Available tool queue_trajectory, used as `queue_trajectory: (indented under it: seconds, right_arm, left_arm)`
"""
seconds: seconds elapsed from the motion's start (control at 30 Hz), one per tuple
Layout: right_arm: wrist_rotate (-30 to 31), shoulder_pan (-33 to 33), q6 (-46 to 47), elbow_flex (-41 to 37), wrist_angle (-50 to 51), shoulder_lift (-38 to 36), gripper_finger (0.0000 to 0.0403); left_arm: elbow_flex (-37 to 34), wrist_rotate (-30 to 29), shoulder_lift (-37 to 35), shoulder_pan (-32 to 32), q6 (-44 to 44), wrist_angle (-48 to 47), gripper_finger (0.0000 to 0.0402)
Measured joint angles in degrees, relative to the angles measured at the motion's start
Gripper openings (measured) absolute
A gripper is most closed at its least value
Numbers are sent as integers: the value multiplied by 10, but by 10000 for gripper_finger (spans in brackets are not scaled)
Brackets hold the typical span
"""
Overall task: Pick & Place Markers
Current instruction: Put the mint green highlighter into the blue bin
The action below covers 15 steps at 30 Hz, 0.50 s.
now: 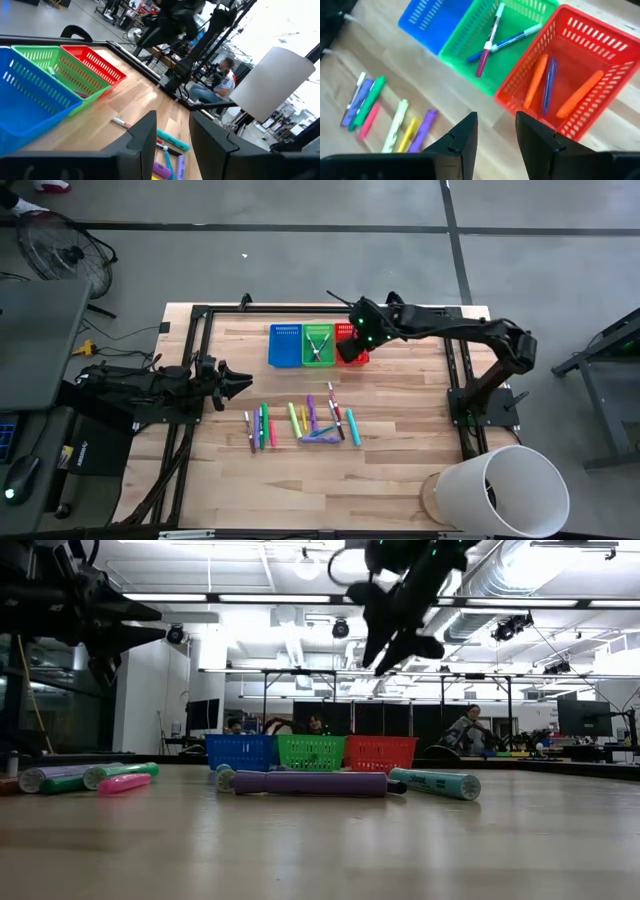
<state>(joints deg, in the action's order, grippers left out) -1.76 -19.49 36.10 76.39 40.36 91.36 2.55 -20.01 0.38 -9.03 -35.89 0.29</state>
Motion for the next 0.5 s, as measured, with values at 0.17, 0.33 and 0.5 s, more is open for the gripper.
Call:
queue_trajectory:
  seconds: [0.17, 0.33, 0.5]
  right_arm:
    - [20, 49, 34, 0, 38, -25, 121]
    - [25, 101, 66, 0, 75, -28, 122]
    - [32, 150, 109, 0, 106, -25, 122]
  left_arm:
    - [0, 20, 0, 0, -4, 31, 115]
    - [1, 33, 0, 0, 29, 73, 115]
    - [22, 34, 1, 0, 58, 72, 115]
